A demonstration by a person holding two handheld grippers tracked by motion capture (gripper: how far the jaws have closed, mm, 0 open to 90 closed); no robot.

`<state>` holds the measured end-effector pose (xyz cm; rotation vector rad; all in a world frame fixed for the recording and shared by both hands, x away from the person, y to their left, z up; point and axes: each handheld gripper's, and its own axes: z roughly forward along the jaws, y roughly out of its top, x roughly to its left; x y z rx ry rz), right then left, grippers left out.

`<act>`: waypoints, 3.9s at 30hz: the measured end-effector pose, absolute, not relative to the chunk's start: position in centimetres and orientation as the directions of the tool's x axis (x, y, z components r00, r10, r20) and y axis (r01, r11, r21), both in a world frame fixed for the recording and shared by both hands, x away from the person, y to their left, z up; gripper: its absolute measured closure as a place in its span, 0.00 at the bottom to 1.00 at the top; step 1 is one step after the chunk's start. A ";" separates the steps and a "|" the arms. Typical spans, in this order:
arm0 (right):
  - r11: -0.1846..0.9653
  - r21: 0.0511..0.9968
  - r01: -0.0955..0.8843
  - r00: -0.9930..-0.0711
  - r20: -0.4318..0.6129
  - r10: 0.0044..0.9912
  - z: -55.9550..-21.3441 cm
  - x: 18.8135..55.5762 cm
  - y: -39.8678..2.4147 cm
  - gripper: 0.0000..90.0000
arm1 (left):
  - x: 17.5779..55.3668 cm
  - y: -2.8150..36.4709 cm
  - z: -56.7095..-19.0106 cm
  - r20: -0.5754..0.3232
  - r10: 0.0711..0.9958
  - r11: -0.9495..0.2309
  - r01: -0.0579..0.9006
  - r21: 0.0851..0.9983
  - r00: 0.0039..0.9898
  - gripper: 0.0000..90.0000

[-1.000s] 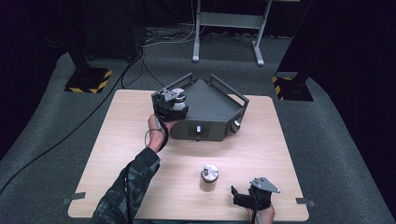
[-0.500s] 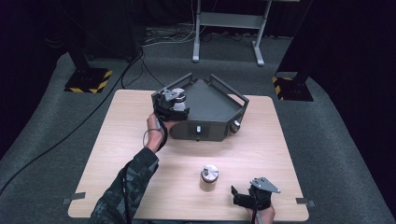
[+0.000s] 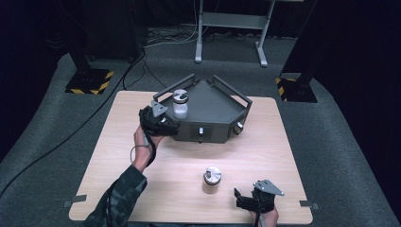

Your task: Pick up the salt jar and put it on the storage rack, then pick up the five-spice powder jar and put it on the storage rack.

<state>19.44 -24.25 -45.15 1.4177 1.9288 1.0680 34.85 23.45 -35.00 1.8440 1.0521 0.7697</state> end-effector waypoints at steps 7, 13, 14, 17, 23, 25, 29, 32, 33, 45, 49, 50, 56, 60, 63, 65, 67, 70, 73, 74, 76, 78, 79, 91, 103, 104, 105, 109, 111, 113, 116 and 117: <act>0.144 0.829 0.541 -0.321 0.045 0.946 -45.1 19.4 -24.2 0.00 | 30.6 25.3 -38.4 0.084 0.886 -0.304 0.435 0.847 0.456 0.00; 0.144 0.828 0.541 -0.321 0.046 0.946 -45.1 19.5 -24.2 0.00 | 29.0 26.1 -41.0 0.055 0.888 -0.319 0.527 0.788 0.456 0.00; 0.145 0.828 0.542 -0.321 0.045 0.946 -45.1 19.5 -24.2 0.00 | 28.2 26.3 -41.9 0.048 0.894 -0.313 0.546 0.777 0.445 0.00; 0.145 0.828 0.542 -0.319 0.043 0.947 -45.1 19.4 -24.2 0.00 | 27.4 26.6 -42.8 0.024 0.905 -0.292 0.580 0.761 0.424 0.01; 0.138 0.831 0.539 -0.318 0.049 0.947 -45.2 19.4 -24.3 0.00 | 27.0 26.7 -43.6 0.019 0.908 -0.300 0.620 0.725 0.418 0.00; 0.142 0.831 0.538 -0.317 0.044 0.948 -45.2 19.4 -24.2 0.00 | 26.9 26.9 -43.6 0.015 0.910 -0.293 0.616 0.731 0.414 0.01; 0.142 0.832 0.537 -0.314 0.040 0.949 -45.2 19.3 -24.1 0.00 | 27.0 27.3 -43.8 -0.003 0.911 -0.280 0.623 0.730 0.413 0.01; 0.145 0.832 0.536 -0.313 0.036 0.949 -45.2 19.3 -24.1 0.00 | 26.6 27.4 -43.9 -0.009 0.917 -0.263 0.620 0.739 0.400 0.01; 0.145 0.832 0.535 -0.312 0.035 0.950 -45.2 19.2 -24.0 0.00 | 26.6 27.3 -43.9 -0.005 0.916 -0.267 0.618 0.739 0.401 0.01; 0.145 0.830 0.538 -0.302 0.029 0.953 -45.2 19.2 -23.8 0.00 | 26.9 26.8 -43.8 0.018 0.912 -0.293 0.621 0.727 0.410 0.01; 0.146 0.830 0.538 -0.303 0.029 0.953 -45.2 19.2 -23.8 0.00 | 27.0 26.8 -43.8 0.016 0.912 -0.292 0.621 0.727 0.410 0.01; 0.145 0.831 0.537 -0.303 0.029 0.953 -45.2 19.2 -23.8 0.00 | 26.9 26.8 -43.8 0.017 0.912 -0.292 0.621 0.727 0.410 0.01; 0.145 0.831 0.537 -0.302 0.029 0.953 -45.2 19.2 -23.7 0.00 | 27.0 26.8 -43.8 0.019 0.911 -0.295 0.620 0.727 0.411 0.01; 0.148 0.831 0.537 -0.303 0.026 0.953 -45.2 19.2 -23.7 0.00 | 27.0 26.8 -43.8 0.018 0.911 -0.295 0.621 0.726 0.412 0.01; 0.146 0.832 0.536 -0.302 0.027 0.953 -45.2 19.2 -23.7 0.00 | 27.0 26.9 -43.8 0.018 0.911 -0.296 0.621 0.725 0.413 0.01; 0.145 0.833 0.535 -0.298 0.026 0.954 -45.2 19.1 -23.7 0.00 | 27.0 26.8 -43.8 0.019 0.911 -0.296 0.621 0.726 0.413 0.01; 0.146 0.832 0.535 -0.292 0.021 0.956 -45.2 19.1 -23.5 0.00 | 27.0 26.8 -43.8 0.018 0.911 -0.295 0.620 0.727 0.412 0.01; 0.144 0.832 0.535 -0.285 0.017 0.958 -45.2 19.1 -23.4 0.00 | 27.0 26.8 -43.8 0.021 0.911 -0.297 0.619 0.727 0.412 0.01; 0.142 0.831 0.537 -0.269 0.010 0.963 -45.2 19.0 -23.0 0.00 | 26.9 26.7 -43.8 0.024 0.911 -0.298 0.617 0.729 0.411 0.01; 0.146 0.831 0.537 -0.263 0.001 0.965 -45.1 19.0 -22.8 0.00 | 26.9 26.7 -43.8 0.024 0.911 -0.298 0.617 0.729 0.411 0.01; 0.147 0.835 0.530 -0.237 -0.021 0.971 -45.2 18.7 -22.1 0.00 | 27.0 26.8 -43.8 0.021 0.911 -0.297 0.619 0.727 0.412 0.01; 0.137 0.839 0.527 -0.206 -0.030 0.978 -45.2 18.4 -21.4 0.00 | 27.0 26.8 -43.8 0.019 0.911 -0.296 0.620 0.727 0.412 0.01; 0.137 0.839 0.527 -0.206 -0.030 0.978 -45.2 18.4 -21.4 0.00 | 27.0 26.8 -43.8 0.020 0.911 -0.296 0.619 0.727 0.411 0.01; 0.097 0.889 0.448 -0.172 -0.021 0.985 -44.3 13.6 -17.1 0.00 | 27.0 26.8 -43.8 0.021 0.912 -0.296 0.619 0.727 0.411 0.01; 0.156 0.887 0.434 -0.295 -0.023 0.955 -43.9 12.8 -15.3 0.00 | 26.9 26.7 -43.8 0.022 0.911 -0.296 0.617 0.729 0.411 0.01; 0.163 0.885 0.437 -0.303 -0.026 0.953 -43.8 12.9 -15.1 0.00 | 26.9 26.7 -43.8 0.024 0.911 -0.298 0.617 0.729 0.412 0.01; 0.164 0.884 0.437 -0.311 -0.023 0.950 -43.9 13.0 -15.1 0.00 | 26.9 26.7 -43.8 0.022 0.912 -0.296 0.617 0.729 0.411 0.00; 0.182 0.881 0.437 -0.340 -0.025 0.940 -44.0 13.7 -14.5 0.00 | 26.9 26.7 -43.8 0.024 0.911 -0.298 0.617 0.728 0.411 0.00; 0.188 0.878 0.440 -0.357 -0.021 0.934 -44.1 14.3 -14.4 0.00 | 26.9 26.8 -43.8 0.023 0.911 -0.298 0.617 0.728 0.412 0.00; 0.190 0.879 0.438 -0.368 -0.018 0.930 -44.4 14.8 -14.1 0.00 | 26.9 26.8 -43.8 0.023 0.911 -0.298 0.617 0.728 0.412 0.00; 0.195 0.880 0.433 -0.371 -0.023 0.928 -44.6 15.4 -13.7 0.00 | 27.0 26.8 -43.8 0.022 0.911 -0.297 0.619 0.727 0.412 0.00; 0.193 0.882 0.431 -0.369 -0.023 0.929 -44.7 15.6 -13.6 0.00 | 27.0 26.8 -43.8 0.022 0.911 -0.297 0.619 0.727 0.411 0.00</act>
